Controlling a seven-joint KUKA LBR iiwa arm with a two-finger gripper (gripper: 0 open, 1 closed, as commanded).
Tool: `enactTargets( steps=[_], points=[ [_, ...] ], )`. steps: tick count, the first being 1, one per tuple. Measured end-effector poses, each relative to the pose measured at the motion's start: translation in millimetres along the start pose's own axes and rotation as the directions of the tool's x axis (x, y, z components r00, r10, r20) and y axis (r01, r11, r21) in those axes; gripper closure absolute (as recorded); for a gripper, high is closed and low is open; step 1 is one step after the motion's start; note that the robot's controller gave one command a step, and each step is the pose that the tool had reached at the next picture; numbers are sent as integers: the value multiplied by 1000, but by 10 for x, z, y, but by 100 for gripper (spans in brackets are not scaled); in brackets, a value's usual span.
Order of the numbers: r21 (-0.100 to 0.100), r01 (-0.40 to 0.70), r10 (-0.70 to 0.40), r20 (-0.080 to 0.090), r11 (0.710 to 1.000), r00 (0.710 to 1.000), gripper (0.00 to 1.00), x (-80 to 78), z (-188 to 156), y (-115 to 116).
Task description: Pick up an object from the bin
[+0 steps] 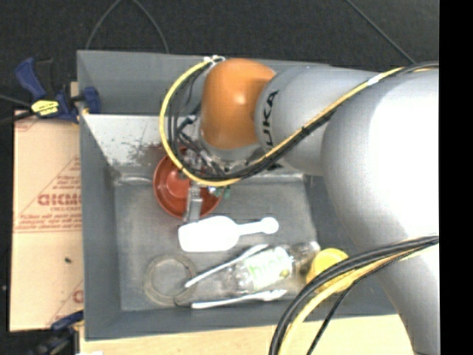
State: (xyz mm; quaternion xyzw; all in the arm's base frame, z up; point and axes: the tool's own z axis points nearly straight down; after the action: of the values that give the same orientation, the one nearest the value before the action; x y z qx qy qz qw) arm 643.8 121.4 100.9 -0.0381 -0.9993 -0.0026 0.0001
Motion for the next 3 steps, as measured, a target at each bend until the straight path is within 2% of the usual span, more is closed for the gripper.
enactTargets(
  steps=[1, 2, 3],
  points=[
    [8, 535, -535, 9, 845, 845, 0, 98, -245, -478],
    [0, 425, -425, 5, 905, 905, 0, 574, 300, 105],
    [21, 714, -714, 26, 700, 699, 100, 584, 247, -41]
  ],
)
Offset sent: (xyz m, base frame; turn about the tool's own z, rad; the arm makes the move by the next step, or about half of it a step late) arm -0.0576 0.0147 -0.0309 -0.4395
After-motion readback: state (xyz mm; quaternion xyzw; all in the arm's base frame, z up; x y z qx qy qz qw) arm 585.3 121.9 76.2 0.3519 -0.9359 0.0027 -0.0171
